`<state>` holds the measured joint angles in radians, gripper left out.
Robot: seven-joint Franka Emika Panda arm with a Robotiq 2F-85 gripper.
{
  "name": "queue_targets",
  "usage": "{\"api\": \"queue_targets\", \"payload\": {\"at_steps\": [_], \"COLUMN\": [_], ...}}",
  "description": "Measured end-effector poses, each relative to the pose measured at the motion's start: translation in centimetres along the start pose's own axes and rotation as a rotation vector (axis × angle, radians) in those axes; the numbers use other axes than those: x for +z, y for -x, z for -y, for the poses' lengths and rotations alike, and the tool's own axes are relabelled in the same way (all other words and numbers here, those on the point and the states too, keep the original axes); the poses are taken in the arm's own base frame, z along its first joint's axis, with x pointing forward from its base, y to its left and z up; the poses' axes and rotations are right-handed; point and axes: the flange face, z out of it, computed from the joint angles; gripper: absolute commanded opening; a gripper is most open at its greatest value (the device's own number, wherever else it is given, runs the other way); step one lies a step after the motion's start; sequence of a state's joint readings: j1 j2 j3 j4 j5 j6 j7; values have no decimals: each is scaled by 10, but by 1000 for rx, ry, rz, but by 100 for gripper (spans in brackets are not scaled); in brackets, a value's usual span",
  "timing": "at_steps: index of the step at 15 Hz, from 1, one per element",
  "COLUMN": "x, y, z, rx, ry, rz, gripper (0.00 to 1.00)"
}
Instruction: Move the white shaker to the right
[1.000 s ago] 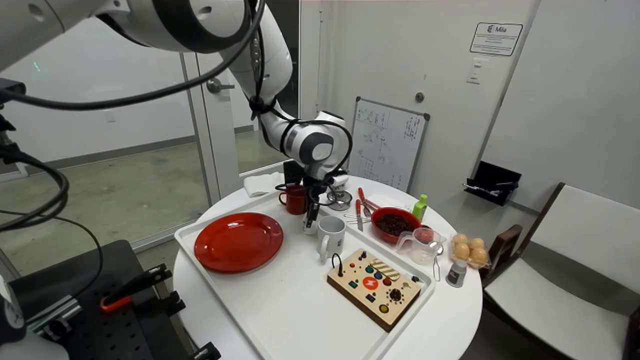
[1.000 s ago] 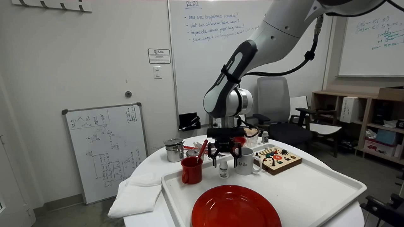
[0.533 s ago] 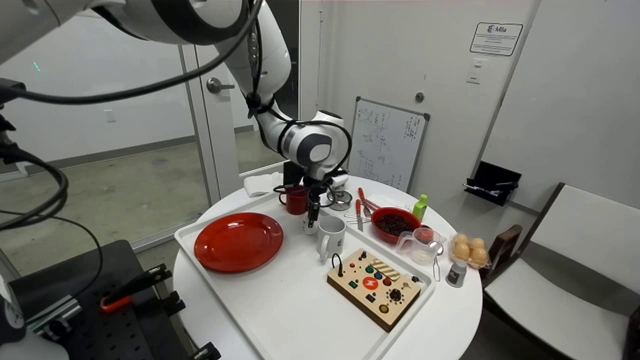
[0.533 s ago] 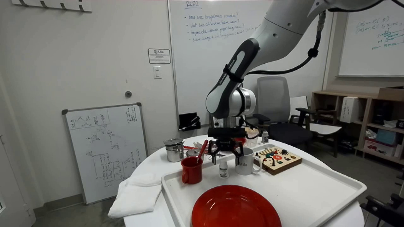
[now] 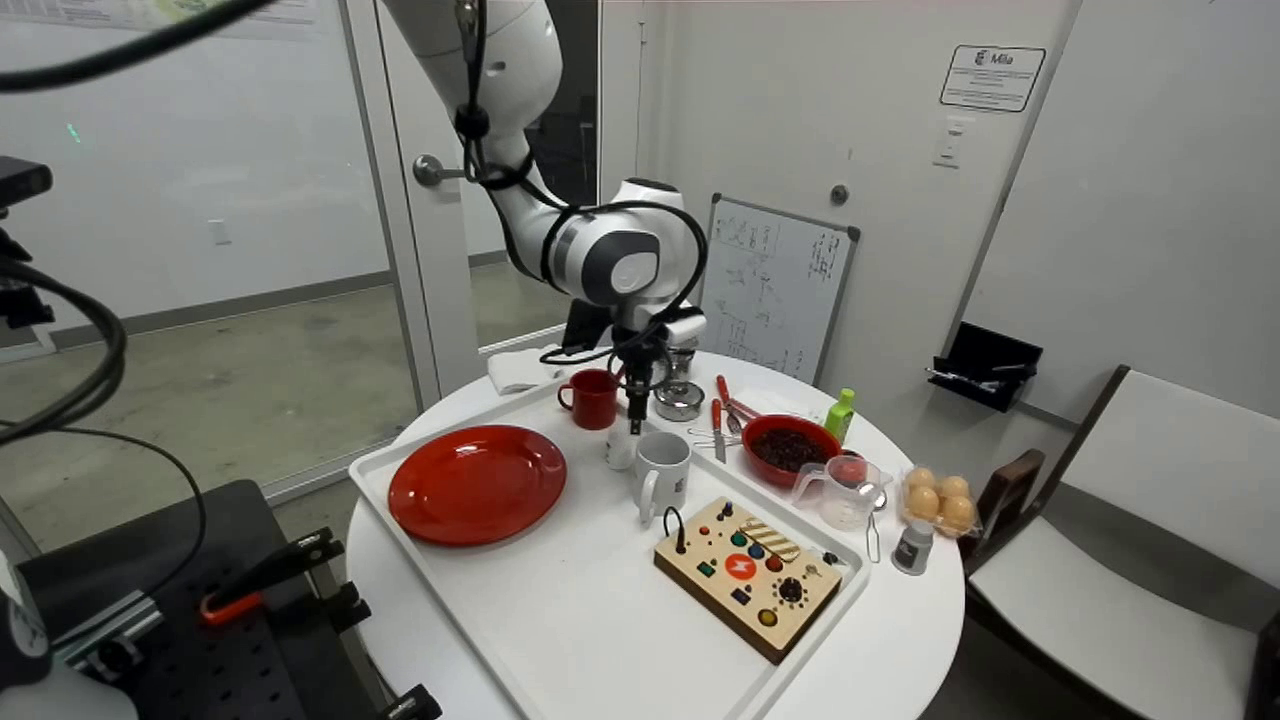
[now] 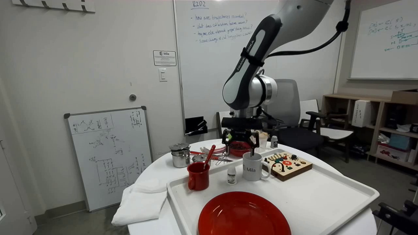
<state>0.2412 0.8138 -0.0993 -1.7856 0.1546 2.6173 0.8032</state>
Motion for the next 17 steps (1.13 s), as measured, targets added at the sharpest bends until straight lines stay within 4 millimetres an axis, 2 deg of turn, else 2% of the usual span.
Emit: {"api": "queue_targets", "payload": {"at_steps": [5, 9, 12, 17], "x": [-50, -77, -88, -90], "y": [19, 36, 46, 52], "z": [-2, 2, 6, 7], "rx": [-19, -53, -85, -93], "ry": [-28, -27, -33, -37], "rz": [-91, -136, -141, -134], "gripper": [100, 100, 100, 100]}}
